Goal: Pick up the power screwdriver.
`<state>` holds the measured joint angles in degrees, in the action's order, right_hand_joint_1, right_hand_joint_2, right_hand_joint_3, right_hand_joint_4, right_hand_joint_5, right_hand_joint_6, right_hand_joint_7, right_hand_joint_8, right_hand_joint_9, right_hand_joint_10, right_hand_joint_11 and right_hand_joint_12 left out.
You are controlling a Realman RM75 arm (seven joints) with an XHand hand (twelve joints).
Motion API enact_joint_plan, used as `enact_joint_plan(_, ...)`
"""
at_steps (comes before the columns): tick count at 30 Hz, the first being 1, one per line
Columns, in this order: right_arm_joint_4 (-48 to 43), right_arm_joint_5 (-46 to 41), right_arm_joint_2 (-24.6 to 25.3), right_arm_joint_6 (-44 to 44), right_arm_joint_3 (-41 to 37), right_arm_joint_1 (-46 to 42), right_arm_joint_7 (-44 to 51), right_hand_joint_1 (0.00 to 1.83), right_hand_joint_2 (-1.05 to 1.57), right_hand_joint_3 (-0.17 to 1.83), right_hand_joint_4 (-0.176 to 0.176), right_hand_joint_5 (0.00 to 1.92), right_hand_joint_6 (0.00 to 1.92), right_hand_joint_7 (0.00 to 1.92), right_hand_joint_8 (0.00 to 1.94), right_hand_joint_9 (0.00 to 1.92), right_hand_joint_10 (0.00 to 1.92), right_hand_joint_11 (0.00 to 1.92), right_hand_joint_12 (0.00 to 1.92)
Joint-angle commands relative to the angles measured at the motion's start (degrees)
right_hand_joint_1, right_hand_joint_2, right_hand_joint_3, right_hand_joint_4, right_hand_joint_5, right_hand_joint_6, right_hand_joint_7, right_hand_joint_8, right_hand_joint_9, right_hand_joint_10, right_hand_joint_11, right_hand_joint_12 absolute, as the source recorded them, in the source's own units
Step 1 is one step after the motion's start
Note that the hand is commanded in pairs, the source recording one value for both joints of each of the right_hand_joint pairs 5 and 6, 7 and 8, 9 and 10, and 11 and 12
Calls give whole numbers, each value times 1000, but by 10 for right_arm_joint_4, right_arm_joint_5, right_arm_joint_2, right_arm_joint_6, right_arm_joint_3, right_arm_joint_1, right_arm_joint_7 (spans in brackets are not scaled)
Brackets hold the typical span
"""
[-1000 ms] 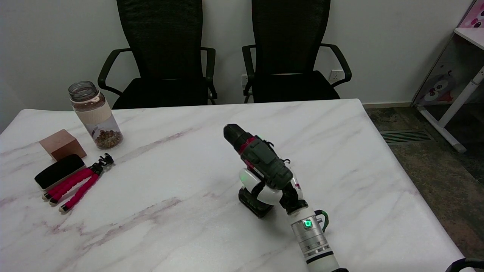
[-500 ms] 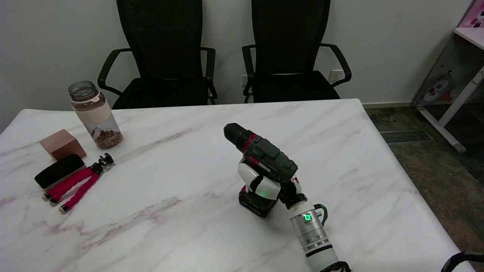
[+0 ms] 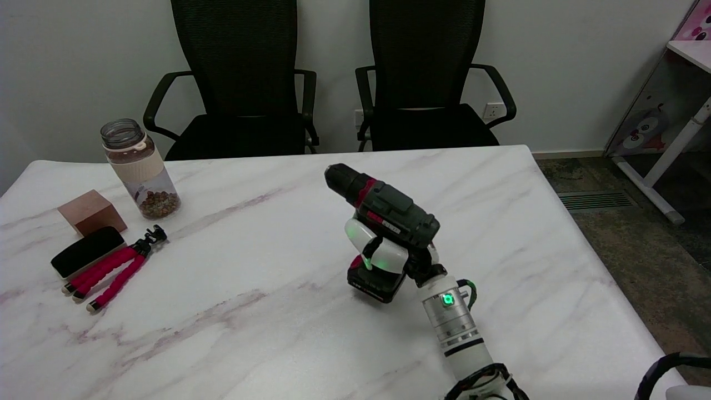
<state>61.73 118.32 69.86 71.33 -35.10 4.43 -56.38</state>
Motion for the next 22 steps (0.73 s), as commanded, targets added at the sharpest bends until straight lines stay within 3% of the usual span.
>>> enact_joint_plan(1, 58, 0, -21, -78, -7, 86, 46, 828, 977, 695, 176, 1420, 1420, 1420, 1420, 1876, 1876, 1867, 1867)
enact_joint_plan(14, 112, -8, -39, -138, -55, 145, 142, 816, 973, 732, 176, 1397, 1397, 1397, 1397, 1866, 1866, 1891, 1891)
enact_joint_plan(22, 110, -8, -49, -138, -59, 169, 144, 821, 962, 758, 176, 1397, 1397, 1397, 1397, 1857, 1857, 1884, 1884)
